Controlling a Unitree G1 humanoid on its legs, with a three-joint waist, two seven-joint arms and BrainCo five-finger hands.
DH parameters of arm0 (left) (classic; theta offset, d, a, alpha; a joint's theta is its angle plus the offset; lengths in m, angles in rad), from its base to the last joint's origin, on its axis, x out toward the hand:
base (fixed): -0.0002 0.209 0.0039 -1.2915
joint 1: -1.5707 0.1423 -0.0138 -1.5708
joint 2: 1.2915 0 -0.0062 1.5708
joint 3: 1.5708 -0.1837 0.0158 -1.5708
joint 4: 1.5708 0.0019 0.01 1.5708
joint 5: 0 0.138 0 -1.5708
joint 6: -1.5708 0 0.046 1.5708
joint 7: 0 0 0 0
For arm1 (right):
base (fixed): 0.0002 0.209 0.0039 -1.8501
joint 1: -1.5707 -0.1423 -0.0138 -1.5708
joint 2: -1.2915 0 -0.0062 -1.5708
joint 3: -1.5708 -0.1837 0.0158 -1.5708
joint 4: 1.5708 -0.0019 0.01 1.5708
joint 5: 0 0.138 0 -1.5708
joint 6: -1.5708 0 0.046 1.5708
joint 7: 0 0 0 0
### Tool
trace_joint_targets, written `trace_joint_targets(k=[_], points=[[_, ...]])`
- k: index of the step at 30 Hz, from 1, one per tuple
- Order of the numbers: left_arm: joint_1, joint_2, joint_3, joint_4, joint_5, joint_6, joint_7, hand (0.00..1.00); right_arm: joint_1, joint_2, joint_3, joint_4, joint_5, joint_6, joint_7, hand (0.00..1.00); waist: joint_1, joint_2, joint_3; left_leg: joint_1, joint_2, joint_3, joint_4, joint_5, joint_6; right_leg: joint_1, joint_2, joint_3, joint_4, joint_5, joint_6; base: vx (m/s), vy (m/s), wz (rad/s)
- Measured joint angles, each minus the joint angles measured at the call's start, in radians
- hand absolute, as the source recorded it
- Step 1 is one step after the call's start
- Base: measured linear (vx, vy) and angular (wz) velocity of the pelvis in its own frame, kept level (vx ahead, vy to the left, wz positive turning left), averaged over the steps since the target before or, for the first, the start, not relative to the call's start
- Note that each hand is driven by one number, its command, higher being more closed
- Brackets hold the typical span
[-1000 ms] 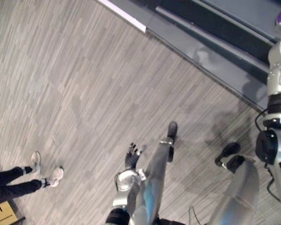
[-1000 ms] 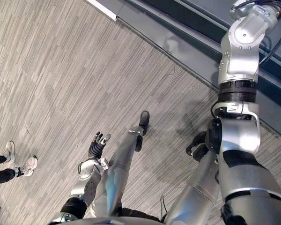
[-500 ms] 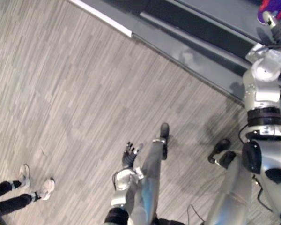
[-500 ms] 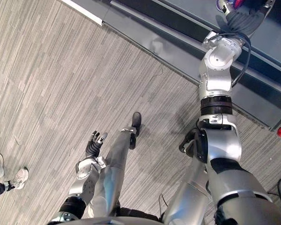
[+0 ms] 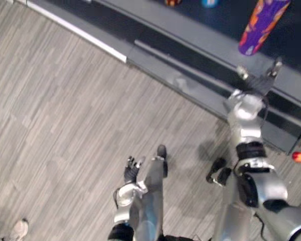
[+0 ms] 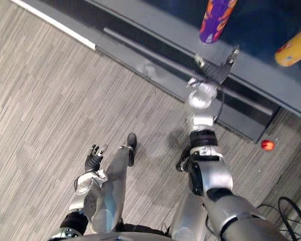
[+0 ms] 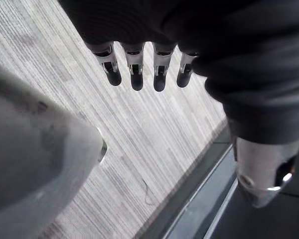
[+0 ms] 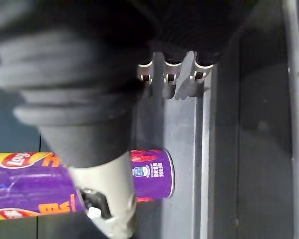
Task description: Put the gum and the chips on the shelf.
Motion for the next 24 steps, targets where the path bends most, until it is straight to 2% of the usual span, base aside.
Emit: trace_joint_targets(k=[3,5,8,10,12,14,16,18,20,24], points=[[0.000,0.010,0.005,0.057,0.012,0.004,-0.002,0.00,0.102,0.053,-0.005,-0.002,0.000,0.001,0.027,0.00,-0.005,-0.012,-0.005,0.091,0.005,0.024,-0.042,0.000,0.004,0.094,0.002,-0.011,-0.064,0.034,0.010,0.05,0.055,-0.14],[0.001,0.015,0.027,0.109,0.016,0.006,-0.008,0.00,0.183,0.104,-0.002,-0.029,-0.005,0.001,0.050,0.00,-0.023,-0.022,-0.010,0.157,0.006,0.038,-0.068,0.001,0.007,0.161,0.008,-0.012,-0.104,0.044,0.012,0.10,0.030,-0.13],[0.001,0.040,0.037,0.182,0.050,0.014,-0.021,0.00,0.308,0.144,0.037,-0.042,-0.022,0.001,0.093,0.00,-0.029,-0.043,-0.021,0.253,0.023,0.061,-0.122,-0.002,0.007,0.257,0.038,-0.012,-0.190,0.074,0.014,0.12,0.029,-0.23],[0.006,0.076,0.046,0.263,0.098,0.035,-0.023,0.00,0.478,0.147,0.137,-0.066,-0.044,0.001,0.176,0.00,-0.061,-0.067,-0.021,0.396,0.036,0.083,-0.218,0.006,0.009,0.403,0.084,-0.012,-0.332,0.125,0.020,0.18,0.045,-0.36],[0.042,0.105,0.071,0.293,0.135,0.045,-0.026,0.00,0.598,0.161,0.200,-0.109,-0.055,0.001,0.253,0.00,-0.100,-0.106,-0.036,0.479,0.035,0.115,-0.291,0.018,0.013,0.470,0.102,0.003,-0.420,0.158,0.032,0.17,0.068,-0.40],[0.046,0.114,0.079,0.317,0.168,0.056,-0.034,0.00,0.689,0.144,0.221,-0.113,-0.060,0.001,0.309,0.00,-0.123,-0.123,-0.065,0.507,0.032,0.133,-0.328,0.026,0.017,0.501,0.114,0.010,-0.486,0.189,0.040,0.13,0.070,-0.25],[0.065,0.115,0.094,0.345,0.209,0.058,-0.064,0.00,0.813,0.122,0.235,-0.113,-0.063,0.002,0.403,0.00,-0.135,-0.137,-0.112,0.552,0.026,0.161,-0.393,0.043,0.022,0.542,0.124,0.018,-0.578,0.226,0.053,0.18,0.093,-0.20],[0.091,0.115,0.105,0.350,0.232,0.062,-0.081,0.00,0.913,0.109,0.233,-0.103,-0.063,0.002,0.460,0.00,-0.144,-0.142,-0.151,0.607,0.017,0.183,-0.453,0.056,0.026,0.593,0.129,0.021,-0.646,0.254,0.061,0.18,0.076,-0.18],[0.149,0.109,0.122,0.353,0.244,0.068,-0.106,0.00,1.013,0.095,0.227,-0.041,-0.064,0.001,0.529,0.00,-0.163,-0.142,-0.225,0.675,0.001,0.210,-0.528,0.070,0.027,0.647,0.138,0.033,-0.718,0.276,0.074,0.18,0.049,-0.20],[0.182,0.102,0.157,0.389,0.259,0.072,-0.111,0.00,1.073,0.098,0.152,0.101,-0.073,0.000,0.588,0.00,-0.176,-0.137,-0.306,0.764,-0.012,0.254,-0.603,0.073,0.028,0.716,0.145,0.056,-0.804,0.304,0.087,0.15,0.044,-0.25]])
